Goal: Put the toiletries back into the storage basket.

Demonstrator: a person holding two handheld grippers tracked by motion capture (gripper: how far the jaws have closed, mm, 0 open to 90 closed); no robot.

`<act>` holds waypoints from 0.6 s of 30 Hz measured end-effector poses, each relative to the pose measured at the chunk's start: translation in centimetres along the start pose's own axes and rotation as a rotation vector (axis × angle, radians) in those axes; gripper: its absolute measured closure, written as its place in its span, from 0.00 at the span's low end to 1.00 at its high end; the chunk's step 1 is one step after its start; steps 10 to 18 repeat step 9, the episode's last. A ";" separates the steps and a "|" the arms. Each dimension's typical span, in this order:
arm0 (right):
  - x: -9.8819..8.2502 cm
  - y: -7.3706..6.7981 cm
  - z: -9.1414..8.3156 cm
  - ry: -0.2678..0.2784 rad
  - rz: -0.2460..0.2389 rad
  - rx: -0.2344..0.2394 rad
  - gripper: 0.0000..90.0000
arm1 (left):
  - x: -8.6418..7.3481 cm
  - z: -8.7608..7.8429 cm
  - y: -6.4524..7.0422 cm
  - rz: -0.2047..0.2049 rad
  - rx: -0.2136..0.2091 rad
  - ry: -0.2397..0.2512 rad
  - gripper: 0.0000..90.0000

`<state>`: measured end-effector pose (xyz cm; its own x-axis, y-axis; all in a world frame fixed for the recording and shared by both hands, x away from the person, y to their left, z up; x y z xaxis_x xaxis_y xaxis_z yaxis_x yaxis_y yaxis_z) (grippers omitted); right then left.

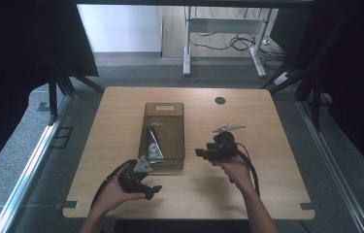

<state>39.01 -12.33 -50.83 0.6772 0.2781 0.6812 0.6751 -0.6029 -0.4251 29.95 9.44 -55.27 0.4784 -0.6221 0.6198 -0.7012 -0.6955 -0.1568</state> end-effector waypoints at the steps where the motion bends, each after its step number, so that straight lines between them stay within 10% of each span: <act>1: -0.6 0.3 -0.4 0.008 0.000 -0.001 0.46 | 0.0 0.0 0.0 -0.005 0.003 0.000 0.23; 8: -4.0 2.2 -2.5 0.062 -0.038 -0.043 0.46 | -0.1 0.0 -0.3 -0.009 0.015 -0.002 0.23; 18: -4.2 2.5 -2.6 0.065 -0.036 -0.046 0.46 | 0.0 0.0 -0.4 -0.010 0.016 0.000 0.23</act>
Point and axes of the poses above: each handheld gripper's, and its own axes: z roughly forward along the jaws, x roughly out of its top, y roughly to its right, the point moved 8 cm from there along z, roughly forward along the jaws, and after that the axes turned 14 degrees about x, right-handed, at the moved point
